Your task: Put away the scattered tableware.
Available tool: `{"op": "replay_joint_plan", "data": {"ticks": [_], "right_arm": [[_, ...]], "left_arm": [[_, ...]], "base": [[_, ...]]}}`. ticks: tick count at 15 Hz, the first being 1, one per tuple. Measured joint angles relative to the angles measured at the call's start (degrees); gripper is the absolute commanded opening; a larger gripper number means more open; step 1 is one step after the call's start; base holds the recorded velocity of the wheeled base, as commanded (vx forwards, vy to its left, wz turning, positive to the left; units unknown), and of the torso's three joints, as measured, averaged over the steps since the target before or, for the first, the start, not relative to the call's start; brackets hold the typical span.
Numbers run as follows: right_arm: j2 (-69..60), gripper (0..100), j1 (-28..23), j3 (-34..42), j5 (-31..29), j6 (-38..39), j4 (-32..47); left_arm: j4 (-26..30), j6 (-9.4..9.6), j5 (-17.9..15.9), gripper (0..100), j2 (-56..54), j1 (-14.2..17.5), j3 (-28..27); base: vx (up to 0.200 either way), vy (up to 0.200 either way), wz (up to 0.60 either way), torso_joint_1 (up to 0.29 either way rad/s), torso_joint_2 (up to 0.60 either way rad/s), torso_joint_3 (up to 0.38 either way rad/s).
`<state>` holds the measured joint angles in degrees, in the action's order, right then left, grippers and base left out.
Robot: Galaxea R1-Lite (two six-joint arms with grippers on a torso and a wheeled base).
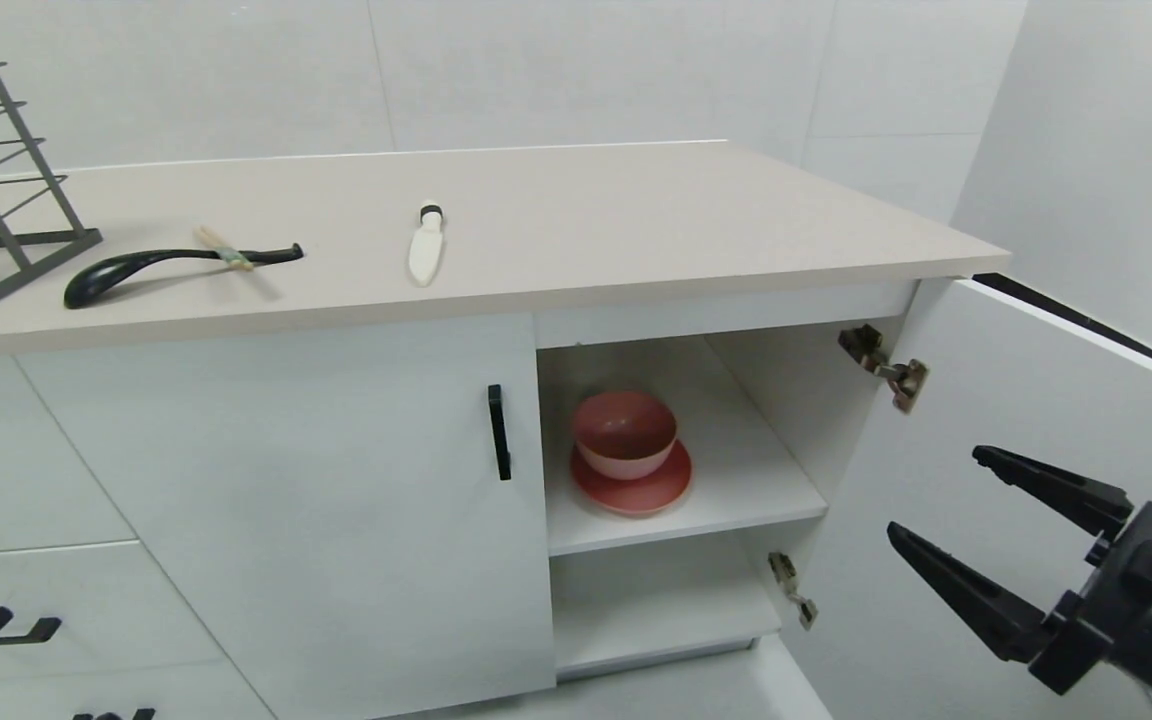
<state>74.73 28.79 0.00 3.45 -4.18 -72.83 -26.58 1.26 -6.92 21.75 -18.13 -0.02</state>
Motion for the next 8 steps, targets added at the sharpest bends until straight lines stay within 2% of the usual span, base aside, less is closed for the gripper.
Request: {"op": "replay_joint_plan", "data": {"ticks": [3,6,8], "right_arm": [[-6.60,100,-3.13,0.00,-0.26,-2.24,6.38],[-13.85,100,-8.42,0.00,-0.22,-2.44,11.74],[-20.63,100,-11.79,0.00,-0.04,-2.38,18.97]], "left_arm": [[4.79,0.00,-0.11,100,-4.23,0.46,0.02],[9.53,-0.35,-0.11,100,-8.00,1.43,0.00],[13.89,-0.44,-0.11,100,-11.19,2.51,0.02]], "base": [[-0.200,0.000,0.00,-0.001,0.00,0.007],[0.000,0.000,0.00,0.000,0.00,0.000],[0.000,0.000,0.00,0.000,0.00,0.000]]}}
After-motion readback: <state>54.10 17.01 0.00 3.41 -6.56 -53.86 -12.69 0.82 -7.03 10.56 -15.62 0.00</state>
